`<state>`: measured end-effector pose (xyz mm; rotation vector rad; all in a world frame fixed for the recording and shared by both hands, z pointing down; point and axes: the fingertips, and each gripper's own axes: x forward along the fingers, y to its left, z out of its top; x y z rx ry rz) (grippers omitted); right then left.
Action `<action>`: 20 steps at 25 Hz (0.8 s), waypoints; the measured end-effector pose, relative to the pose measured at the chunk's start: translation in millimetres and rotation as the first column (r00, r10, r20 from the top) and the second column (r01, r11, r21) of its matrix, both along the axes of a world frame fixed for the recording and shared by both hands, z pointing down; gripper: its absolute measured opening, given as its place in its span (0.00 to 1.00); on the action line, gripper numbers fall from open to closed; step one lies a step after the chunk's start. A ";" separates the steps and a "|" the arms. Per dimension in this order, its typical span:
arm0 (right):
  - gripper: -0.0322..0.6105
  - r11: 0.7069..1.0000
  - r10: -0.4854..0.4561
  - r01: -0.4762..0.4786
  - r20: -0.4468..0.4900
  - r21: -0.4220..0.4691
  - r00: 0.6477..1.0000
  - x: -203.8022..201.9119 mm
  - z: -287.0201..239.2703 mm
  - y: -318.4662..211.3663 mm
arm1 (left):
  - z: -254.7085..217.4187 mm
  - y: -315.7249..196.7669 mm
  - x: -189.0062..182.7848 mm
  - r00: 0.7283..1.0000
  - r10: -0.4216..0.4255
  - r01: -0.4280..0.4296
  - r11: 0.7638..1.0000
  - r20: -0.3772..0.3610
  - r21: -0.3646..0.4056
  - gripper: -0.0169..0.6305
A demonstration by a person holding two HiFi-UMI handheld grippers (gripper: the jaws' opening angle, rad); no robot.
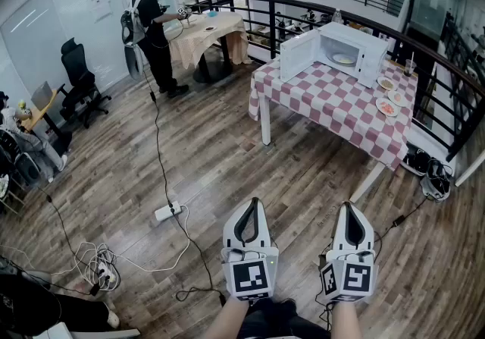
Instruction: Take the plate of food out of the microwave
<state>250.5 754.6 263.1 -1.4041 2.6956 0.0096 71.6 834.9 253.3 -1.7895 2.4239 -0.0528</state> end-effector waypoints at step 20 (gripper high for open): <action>0.09 0.998 -0.043 0.044 0.022 -0.050 0.999 37.9 22.4 -41.5 | 18.9 -38.5 39.5 0.999 -0.037 0.035 0.996 -0.018 -0.082 0.08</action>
